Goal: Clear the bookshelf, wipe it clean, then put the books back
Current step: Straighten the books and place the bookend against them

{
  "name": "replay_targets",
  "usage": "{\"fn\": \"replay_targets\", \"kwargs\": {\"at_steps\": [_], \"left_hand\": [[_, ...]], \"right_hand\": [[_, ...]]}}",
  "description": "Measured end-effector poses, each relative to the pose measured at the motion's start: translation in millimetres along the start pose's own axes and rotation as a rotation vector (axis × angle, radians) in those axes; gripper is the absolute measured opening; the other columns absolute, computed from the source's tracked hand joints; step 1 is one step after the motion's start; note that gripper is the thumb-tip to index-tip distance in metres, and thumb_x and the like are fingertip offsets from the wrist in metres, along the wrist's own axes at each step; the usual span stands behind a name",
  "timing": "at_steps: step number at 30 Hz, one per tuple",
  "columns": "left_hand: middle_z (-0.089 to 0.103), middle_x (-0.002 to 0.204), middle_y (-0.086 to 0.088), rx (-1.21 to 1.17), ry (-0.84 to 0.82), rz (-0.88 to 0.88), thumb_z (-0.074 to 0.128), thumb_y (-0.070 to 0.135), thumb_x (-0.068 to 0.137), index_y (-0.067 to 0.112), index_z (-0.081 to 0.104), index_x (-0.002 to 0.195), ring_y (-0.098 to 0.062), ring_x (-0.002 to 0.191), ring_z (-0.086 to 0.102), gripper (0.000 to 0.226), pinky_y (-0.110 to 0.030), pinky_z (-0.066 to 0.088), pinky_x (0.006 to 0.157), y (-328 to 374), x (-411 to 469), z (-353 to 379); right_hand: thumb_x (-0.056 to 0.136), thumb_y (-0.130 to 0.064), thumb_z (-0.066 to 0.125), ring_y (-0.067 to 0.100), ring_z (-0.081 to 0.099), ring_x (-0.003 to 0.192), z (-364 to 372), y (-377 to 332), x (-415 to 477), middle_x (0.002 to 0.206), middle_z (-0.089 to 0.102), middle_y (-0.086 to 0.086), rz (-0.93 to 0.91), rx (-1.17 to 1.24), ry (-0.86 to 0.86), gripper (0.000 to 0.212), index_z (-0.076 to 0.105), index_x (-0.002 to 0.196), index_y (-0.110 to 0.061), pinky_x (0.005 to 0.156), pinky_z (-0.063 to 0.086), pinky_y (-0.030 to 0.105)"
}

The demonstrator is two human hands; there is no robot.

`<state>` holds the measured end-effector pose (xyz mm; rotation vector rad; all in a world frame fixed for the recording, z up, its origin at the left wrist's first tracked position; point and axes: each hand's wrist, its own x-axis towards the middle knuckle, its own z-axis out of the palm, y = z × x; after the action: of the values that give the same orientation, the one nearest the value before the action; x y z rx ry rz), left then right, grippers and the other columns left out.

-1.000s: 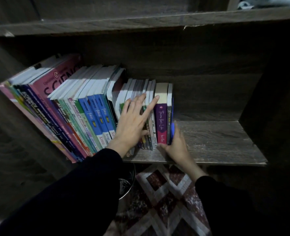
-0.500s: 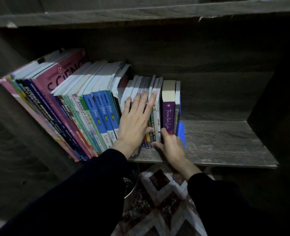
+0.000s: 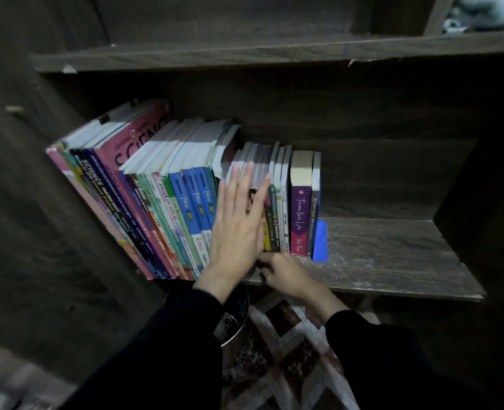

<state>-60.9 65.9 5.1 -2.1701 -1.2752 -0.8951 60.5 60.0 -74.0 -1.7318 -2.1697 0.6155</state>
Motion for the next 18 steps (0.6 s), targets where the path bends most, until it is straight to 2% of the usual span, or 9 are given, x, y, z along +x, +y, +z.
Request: {"fn": "replay_targets", "kwargs": {"at_steps": [2, 5, 7, 10, 13, 15, 16, 18], "left_hand": [[0.011, 0.157, -0.018, -0.095, 0.085, -0.144, 0.064, 0.006, 0.084, 0.011, 0.023, 0.150, -0.029, 0.147, -0.003, 0.078, -0.043, -0.005, 0.120, -2, -24, -4], [0.004, 0.160, -0.013, -0.156, 0.053, -0.291, 0.049, 0.016, 0.090, 0.012, 0.020, 0.152, -0.026, 0.148, -0.008, 0.068, -0.042, -0.002, 0.120, -9, -54, -4], [0.000, 0.160, -0.010, -0.191, 0.021, -0.364, 0.046, 0.021, 0.092, 0.014, 0.015, 0.153, -0.025, 0.148, -0.009, 0.069, -0.041, -0.001, 0.120, -18, -65, 1], [-0.005, 0.160, -0.010, -0.285, 0.052, -0.543, 0.045, 0.033, 0.094, 0.013, 0.008, 0.153, -0.025, 0.148, -0.008, 0.072, -0.042, 0.001, 0.119, -25, -79, 7], [-0.010, 0.160, -0.008, -0.495, 0.153, -0.866, 0.042, 0.044, 0.095, 0.022, 0.001, 0.153, -0.020, 0.147, -0.008, 0.073, -0.031, -0.004, 0.115, -25, -85, 1], [-0.009, 0.160, -0.006, -0.633, 0.199, -1.168, 0.041, 0.040, 0.100, 0.026, -0.004, 0.151, -0.020, 0.148, -0.006, 0.070, -0.028, -0.005, 0.114, -31, -83, -5], [-0.007, 0.160, -0.006, -0.743, 0.235, -1.357, 0.039, 0.039, 0.102, 0.026, -0.004, 0.152, -0.020, 0.148, -0.004, 0.067, -0.029, -0.002, 0.114, -38, -81, -4], [0.001, 0.161, -0.004, -1.057, 0.354, -1.685, 0.035, 0.051, 0.100, 0.026, -0.003, 0.153, -0.019, 0.148, 0.005, 0.070, -0.035, 0.005, 0.118, -65, -79, 5]], "right_hand": [[0.084, -0.004, 0.052, 0.026, 0.061, 0.111, 5, -1, 9, 0.120, 0.067, 0.008, 0.005, 0.114, -0.004, 0.049, 0.058, 0.129, -0.025, 0.092, 0.050, 0.034], [0.088, -0.003, 0.051, 0.012, 0.062, 0.112, 5, 2, 22, 0.117, 0.069, -0.002, 0.055, 0.229, 0.020, 0.042, 0.063, 0.124, -0.021, 0.100, 0.047, 0.030], [0.092, -0.005, 0.051, 0.008, 0.061, 0.112, 6, 4, 23, 0.118, 0.068, -0.005, 0.078, 0.252, 0.008, 0.038, 0.063, 0.124, -0.022, 0.100, 0.047, 0.027], [0.092, -0.007, 0.052, 0.012, 0.061, 0.113, 8, 1, 23, 0.119, 0.067, -0.002, 0.099, 0.249, -0.003, 0.037, 0.060, 0.125, -0.020, 0.100, 0.047, 0.030], [0.088, -0.006, 0.055, 0.021, 0.060, 0.104, 14, -16, 19, 0.113, 0.065, 0.004, 0.158, 0.276, 0.104, 0.039, 0.056, 0.126, -0.016, 0.091, 0.050, 0.035], [0.085, 0.000, 0.055, 0.025, 0.057, 0.102, 29, -37, 10, 0.113, 0.058, 0.007, 0.267, 0.528, 0.270, 0.048, 0.047, 0.131, -0.012, 0.087, 0.050, 0.040], [0.084, 0.001, 0.055, 0.026, 0.055, 0.107, 39, -48, 7, 0.120, 0.053, 0.007, 0.355, 0.719, 0.322, 0.058, 0.039, 0.138, -0.013, 0.089, 0.050, 0.042], [0.073, -0.005, 0.059, 0.030, 0.046, 0.124, 59, -71, 7, 0.138, 0.039, 0.004, 0.512, 1.157, 0.291, 0.089, 0.018, 0.149, -0.024, 0.101, 0.044, 0.047]]}}
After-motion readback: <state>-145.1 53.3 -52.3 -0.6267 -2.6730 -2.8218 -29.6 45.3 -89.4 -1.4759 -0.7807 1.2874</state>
